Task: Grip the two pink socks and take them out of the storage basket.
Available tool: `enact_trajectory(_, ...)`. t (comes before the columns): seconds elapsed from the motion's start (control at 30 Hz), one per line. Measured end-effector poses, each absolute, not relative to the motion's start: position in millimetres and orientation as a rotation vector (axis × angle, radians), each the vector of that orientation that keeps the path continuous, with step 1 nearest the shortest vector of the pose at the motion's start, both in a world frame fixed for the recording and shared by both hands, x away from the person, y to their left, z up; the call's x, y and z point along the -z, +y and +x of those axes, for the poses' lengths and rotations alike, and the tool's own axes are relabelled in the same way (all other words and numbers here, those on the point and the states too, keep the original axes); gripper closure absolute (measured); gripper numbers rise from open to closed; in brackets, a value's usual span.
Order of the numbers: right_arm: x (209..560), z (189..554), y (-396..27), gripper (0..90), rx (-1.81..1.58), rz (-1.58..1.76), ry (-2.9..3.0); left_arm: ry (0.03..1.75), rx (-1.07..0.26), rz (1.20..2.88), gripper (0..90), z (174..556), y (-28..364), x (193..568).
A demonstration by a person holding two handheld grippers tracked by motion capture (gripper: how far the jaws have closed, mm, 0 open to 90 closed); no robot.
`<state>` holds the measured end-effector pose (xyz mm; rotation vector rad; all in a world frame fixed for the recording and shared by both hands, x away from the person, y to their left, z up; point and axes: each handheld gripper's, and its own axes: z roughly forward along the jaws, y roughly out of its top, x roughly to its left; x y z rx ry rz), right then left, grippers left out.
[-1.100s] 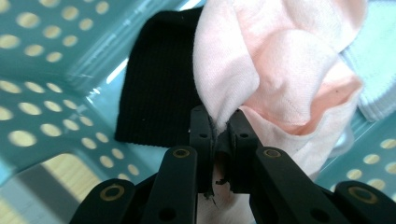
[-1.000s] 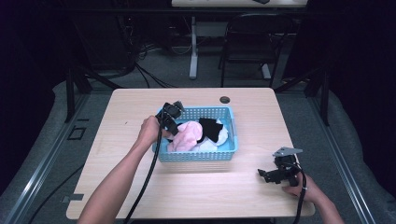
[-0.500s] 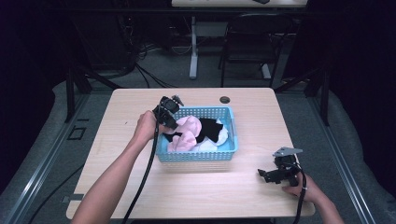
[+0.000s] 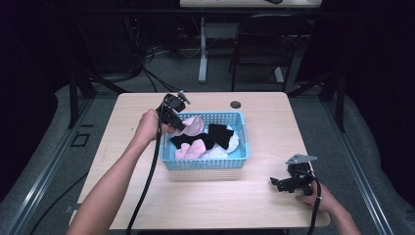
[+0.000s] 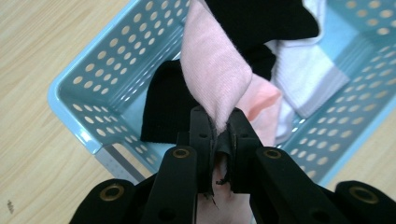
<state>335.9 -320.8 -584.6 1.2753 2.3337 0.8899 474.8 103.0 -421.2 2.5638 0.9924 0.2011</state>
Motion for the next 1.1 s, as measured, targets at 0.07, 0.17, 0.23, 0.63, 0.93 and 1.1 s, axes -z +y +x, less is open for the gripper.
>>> enact_trajectory(0.07, 585, 336, -321, 0.0, -0.890, 1.275, 2.334, 0.985, -0.197, 2.570, 83.4, 474, 103, 417)
enact_trajectory(0.17, 585, 336, -321, 0.0, -0.889, 1.275, 2.334, 0.977, -0.196, 2.558, 83.3, 471, 104, 411)
enact_trajectory(0.23, 585, 336, -321, 0.0, -0.891, 1.274, 2.333, 0.964, -0.200, 2.567, 83.4, 470, 105, 406)
enact_trajectory(0.63, 585, 336, -321, 0.0, -0.889, 1.275, 2.334, 0.949, -0.206, 2.526, 83.3, 464, 118, 384)
enact_trajectory(0.93, 585, 336, -321, 0.0, -0.889, 1.275, 2.334, 0.966, -0.234, 2.486, 83.3, 459, 135, 369)
enact_trajectory(1.1, 585, 336, -321, 0.0, -0.889, 1.275, 2.333, 0.971, -0.247, 2.462, 83.2, 456, 147, 362)
